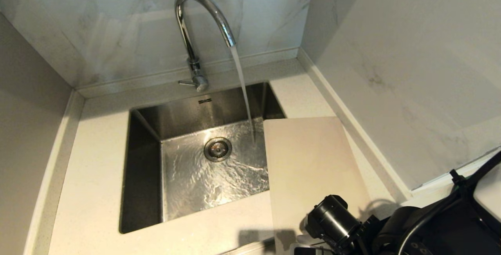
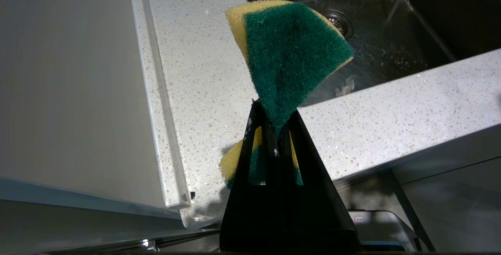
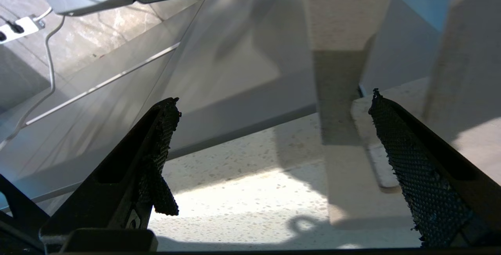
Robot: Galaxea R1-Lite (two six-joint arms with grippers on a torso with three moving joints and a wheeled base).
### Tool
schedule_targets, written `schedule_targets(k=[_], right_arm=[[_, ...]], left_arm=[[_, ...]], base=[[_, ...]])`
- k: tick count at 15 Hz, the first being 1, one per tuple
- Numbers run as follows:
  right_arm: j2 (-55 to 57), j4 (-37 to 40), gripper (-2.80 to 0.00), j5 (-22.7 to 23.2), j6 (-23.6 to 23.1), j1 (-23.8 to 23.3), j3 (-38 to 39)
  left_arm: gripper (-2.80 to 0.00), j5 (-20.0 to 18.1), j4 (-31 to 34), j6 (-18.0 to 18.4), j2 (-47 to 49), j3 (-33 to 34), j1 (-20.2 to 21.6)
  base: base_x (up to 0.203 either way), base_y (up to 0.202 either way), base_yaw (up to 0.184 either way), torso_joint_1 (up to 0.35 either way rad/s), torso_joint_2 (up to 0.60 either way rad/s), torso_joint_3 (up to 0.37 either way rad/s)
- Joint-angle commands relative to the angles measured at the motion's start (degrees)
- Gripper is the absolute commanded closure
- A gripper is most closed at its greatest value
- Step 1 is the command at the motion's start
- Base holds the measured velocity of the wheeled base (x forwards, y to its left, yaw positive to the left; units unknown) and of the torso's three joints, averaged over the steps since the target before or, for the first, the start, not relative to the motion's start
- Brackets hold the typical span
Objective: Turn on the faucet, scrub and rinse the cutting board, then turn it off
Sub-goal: Pick up the cutting board
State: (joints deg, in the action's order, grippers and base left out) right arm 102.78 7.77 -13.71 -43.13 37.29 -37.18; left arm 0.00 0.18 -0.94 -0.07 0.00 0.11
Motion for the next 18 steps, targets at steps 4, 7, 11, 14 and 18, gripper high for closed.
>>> schedule_targets(k=[4, 7, 11, 14, 18], right_arm=[[3.26, -0.20, -2.80, -0.06, -0.21, 0.06, 0.18], [4.62, -1.85, -2.80, 0.00, -0.05, 0.32, 0.48], [6.48, -7.15, -2.80, -0.03, -0.09, 1.83, 3.08], [7.17, -7.50, -2.80, -0.08, -0.02, 2.17, 3.17], [9.15, -12.80, -2.80, -1.45, -0.06, 2.21, 4.64]], left_arm=[[0.00, 0.00, -0.01, -0.03, -0.01, 0.09, 0.06], [0.00, 0.00, 0.00, -0.03, 0.05, 0.11, 0.06], [0.00, 0.00, -0.01, -0.03, 0.00, 0.10, 0.05], [0.00, 0.00, 0.03, -0.03, 0.03, 0.15, 0.06], [0.00, 0.00, -0.01, -0.03, -0.01, 0.09, 0.06]], base=[[0.000, 0.000, 0.000, 0.000, 0.00, 0.000], [0.000, 0.000, 0.000, 0.000, 0.00, 0.000], [0.000, 0.000, 0.000, 0.000, 0.00, 0.000], [0.000, 0.000, 0.000, 0.000, 0.00, 0.000], [0.000, 0.000, 0.000, 0.000, 0.00, 0.000]])
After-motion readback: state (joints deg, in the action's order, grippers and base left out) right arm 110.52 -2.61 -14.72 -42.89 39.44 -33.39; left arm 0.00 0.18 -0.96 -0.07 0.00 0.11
